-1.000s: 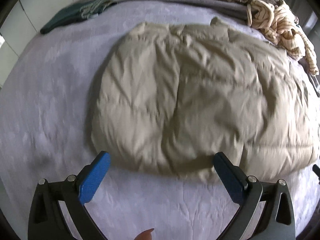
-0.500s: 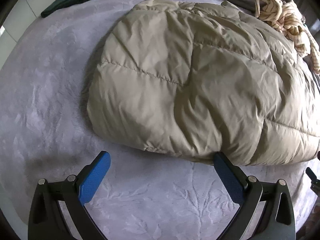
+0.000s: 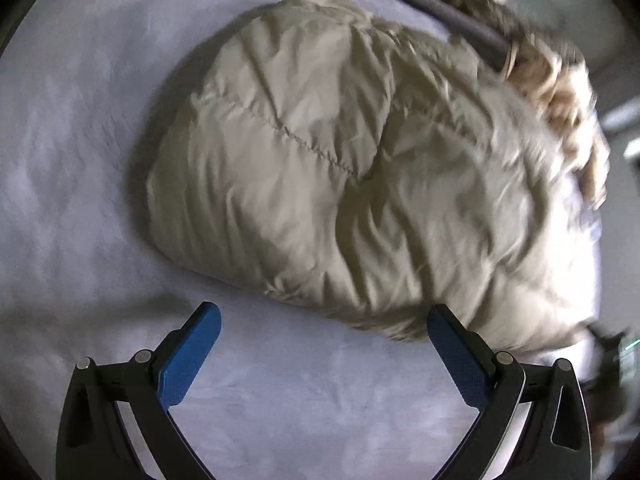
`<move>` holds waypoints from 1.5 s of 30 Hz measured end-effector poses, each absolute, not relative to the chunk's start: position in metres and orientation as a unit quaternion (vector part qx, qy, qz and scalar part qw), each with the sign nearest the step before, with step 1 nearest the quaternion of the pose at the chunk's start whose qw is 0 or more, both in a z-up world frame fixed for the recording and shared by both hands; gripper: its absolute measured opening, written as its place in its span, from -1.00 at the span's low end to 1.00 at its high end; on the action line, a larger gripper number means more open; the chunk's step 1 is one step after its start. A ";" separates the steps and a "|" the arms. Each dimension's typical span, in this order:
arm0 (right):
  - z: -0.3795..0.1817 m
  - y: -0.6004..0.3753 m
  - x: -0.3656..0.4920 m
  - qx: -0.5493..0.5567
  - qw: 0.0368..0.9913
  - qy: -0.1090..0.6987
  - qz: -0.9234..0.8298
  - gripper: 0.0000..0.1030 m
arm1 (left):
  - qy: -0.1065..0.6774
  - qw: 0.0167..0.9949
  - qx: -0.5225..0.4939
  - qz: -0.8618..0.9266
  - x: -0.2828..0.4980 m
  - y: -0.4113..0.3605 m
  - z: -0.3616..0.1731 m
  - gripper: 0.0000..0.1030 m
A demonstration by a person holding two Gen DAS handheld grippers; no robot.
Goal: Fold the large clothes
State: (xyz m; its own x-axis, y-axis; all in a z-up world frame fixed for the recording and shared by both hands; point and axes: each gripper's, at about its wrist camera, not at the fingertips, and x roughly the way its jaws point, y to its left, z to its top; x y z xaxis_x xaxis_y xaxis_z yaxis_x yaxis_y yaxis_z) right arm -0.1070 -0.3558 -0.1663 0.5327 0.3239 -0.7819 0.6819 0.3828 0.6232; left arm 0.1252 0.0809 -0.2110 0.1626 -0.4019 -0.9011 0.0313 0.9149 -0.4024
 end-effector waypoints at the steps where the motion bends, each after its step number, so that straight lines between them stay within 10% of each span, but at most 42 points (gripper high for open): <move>1: -0.167 -0.357 -0.107 0.544 0.688 0.463 -0.128 0.99 | 0.630 0.743 -0.171 -0.150 0.126 0.086 -0.213 1.00; 21: -0.195 -0.364 -0.056 0.644 0.655 0.391 -0.056 1.00 | 0.597 0.715 -0.342 -0.124 0.184 0.072 -0.243 1.00; 26: -0.201 -0.361 -0.045 0.650 0.649 0.391 -0.059 0.98 | 0.582 0.732 -0.332 -0.121 0.185 0.078 -0.233 -0.10; 31: -0.202 -0.363 -0.051 0.655 0.640 0.394 -0.078 -0.21 | 0.557 0.790 -0.212 -0.145 0.176 0.069 -0.198 -0.51; 45: -0.151 -0.332 -0.089 0.606 0.692 0.384 -0.083 -0.55 | 0.490 0.841 -0.065 -0.222 0.133 0.068 -0.129 -0.59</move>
State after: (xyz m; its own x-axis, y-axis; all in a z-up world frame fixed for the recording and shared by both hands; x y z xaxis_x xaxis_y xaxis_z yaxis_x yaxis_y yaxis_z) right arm -0.0886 -0.3324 -0.1508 0.6910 0.3514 -0.6317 0.5800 0.2520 0.7747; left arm 0.1326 0.0679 -0.1294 0.4217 -0.4375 -0.7942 0.3106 0.8926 -0.3268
